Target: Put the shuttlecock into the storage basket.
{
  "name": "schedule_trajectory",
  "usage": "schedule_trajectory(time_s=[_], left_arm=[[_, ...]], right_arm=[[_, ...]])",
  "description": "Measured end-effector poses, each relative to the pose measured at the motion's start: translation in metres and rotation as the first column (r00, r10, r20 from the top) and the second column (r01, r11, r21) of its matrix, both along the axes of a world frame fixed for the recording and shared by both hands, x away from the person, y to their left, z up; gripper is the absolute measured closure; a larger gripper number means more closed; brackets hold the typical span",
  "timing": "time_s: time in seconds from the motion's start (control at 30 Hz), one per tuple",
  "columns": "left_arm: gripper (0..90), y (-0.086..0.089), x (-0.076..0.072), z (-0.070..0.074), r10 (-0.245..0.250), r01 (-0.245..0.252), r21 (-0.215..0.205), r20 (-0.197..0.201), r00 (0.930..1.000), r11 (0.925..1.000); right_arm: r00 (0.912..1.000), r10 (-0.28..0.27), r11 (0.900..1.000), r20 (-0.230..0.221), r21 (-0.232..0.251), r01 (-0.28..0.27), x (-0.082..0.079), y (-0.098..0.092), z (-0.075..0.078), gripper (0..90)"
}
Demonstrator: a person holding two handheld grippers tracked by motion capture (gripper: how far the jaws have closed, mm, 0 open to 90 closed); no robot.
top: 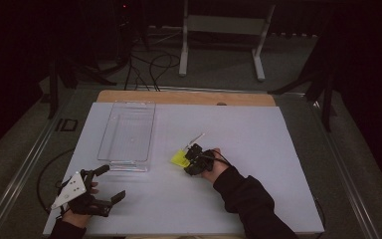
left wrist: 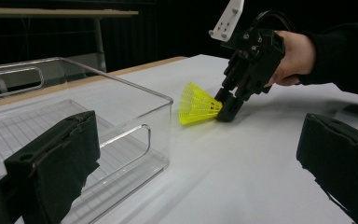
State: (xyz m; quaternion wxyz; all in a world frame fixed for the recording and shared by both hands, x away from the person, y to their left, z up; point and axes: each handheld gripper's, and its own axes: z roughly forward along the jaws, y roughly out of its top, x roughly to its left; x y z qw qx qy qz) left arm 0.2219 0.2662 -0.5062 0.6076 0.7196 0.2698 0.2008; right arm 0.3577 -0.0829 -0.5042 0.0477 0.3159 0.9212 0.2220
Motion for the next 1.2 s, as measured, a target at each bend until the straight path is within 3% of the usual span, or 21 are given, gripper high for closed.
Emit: schedule_trajectory(time_s=[0.67,1.2], left_arm=[[0.0,-0.001,0.0,0.0,0.0,0.0,0.003,-0.001,1.0,1.0],[0.0,-0.001,0.001,-0.001,-0.004,0.004,0.008,-0.005,1.0,1.0]], right_arm=[[0.9993,0.024,1.0,-0.027,-0.019,-0.025,-0.001,-0.003,0.011,64.6],[0.9977,-0.024,0.999,-0.064,-0.048,0.021,-0.003,-0.006,0.027,64.8]])
